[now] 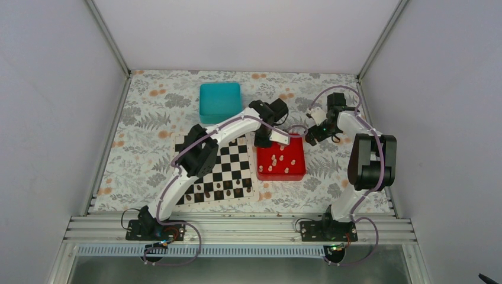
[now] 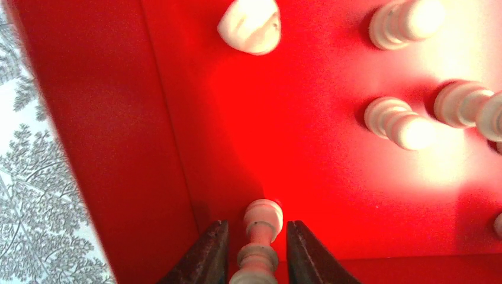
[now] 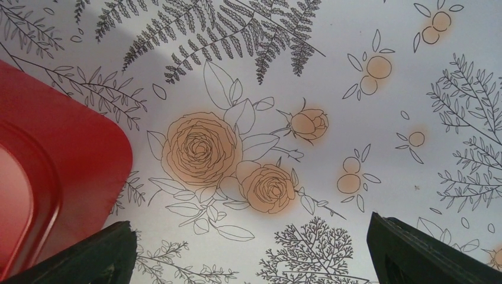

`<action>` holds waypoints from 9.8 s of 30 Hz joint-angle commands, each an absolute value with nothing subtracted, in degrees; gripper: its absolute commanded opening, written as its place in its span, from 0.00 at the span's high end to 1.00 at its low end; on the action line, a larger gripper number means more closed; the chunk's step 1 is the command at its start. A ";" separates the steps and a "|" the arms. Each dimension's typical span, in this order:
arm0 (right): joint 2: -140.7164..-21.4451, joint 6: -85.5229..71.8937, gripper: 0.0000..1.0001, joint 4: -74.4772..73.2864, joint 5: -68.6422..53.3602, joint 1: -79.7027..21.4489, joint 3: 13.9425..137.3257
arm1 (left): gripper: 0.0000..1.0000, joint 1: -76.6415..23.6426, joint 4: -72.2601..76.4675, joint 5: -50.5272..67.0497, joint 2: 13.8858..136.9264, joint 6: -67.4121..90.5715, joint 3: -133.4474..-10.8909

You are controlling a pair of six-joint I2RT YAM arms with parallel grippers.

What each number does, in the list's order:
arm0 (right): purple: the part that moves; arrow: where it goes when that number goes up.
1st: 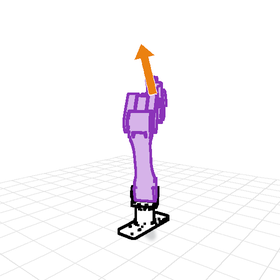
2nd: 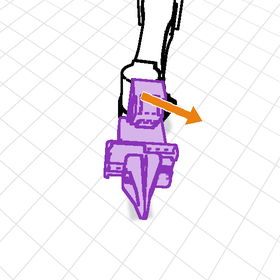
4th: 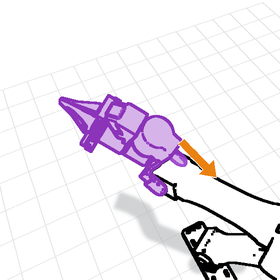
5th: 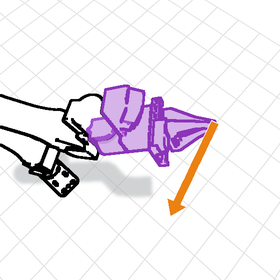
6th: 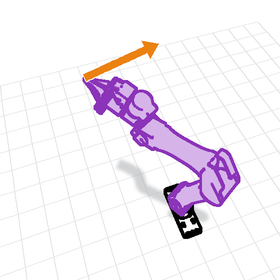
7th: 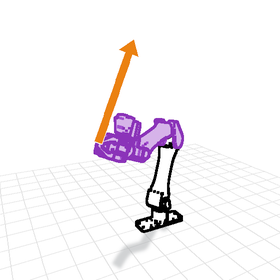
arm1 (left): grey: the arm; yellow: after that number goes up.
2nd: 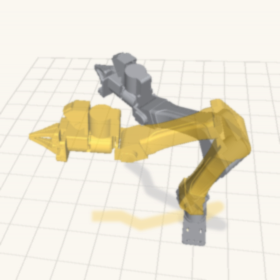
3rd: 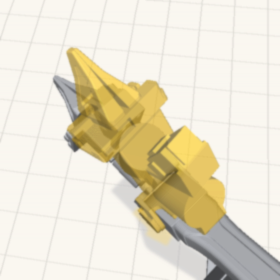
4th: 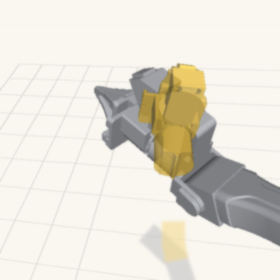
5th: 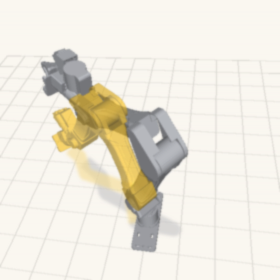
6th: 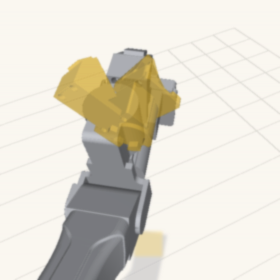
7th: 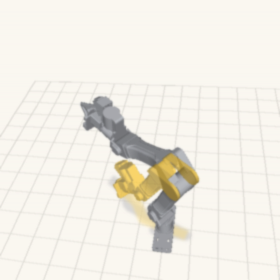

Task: Set up the chess pieces on the board
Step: Pick up the chess piece from the storage box, then place the chess piece on the chessboard, then pick up the chess piece from the storage box, then place the chess piece on the chessboard.

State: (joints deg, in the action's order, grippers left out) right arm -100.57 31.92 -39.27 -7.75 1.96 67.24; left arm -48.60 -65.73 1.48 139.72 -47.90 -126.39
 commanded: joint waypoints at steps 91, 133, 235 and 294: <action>-103.52 31.90 0.00 -40.79 -6.77 1.12 68.38 | 0.93 -24.28 -51.20 4.04 117.45 -49.04 -90.28; -103.23 32.24 0.00 -41.05 -7.38 1.14 67.94 | 0.61 -27.72 -62.02 1.74 113.85 -49.07 -103.08; -103.13 32.30 0.00 -41.03 -7.45 1.19 67.86 | 0.95 -49.20 -64.54 2.94 131.03 -47.11 -125.52; -104.75 31.55 0.00 -41.51 -5.71 1.14 68.17 | 0.88 -8.09 -41.07 5.51 106.01 -50.10 -69.04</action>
State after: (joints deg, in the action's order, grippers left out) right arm -104.27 31.86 -41.39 -6.26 1.52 67.88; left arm -8.43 -41.34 3.79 104.75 -49.28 -69.78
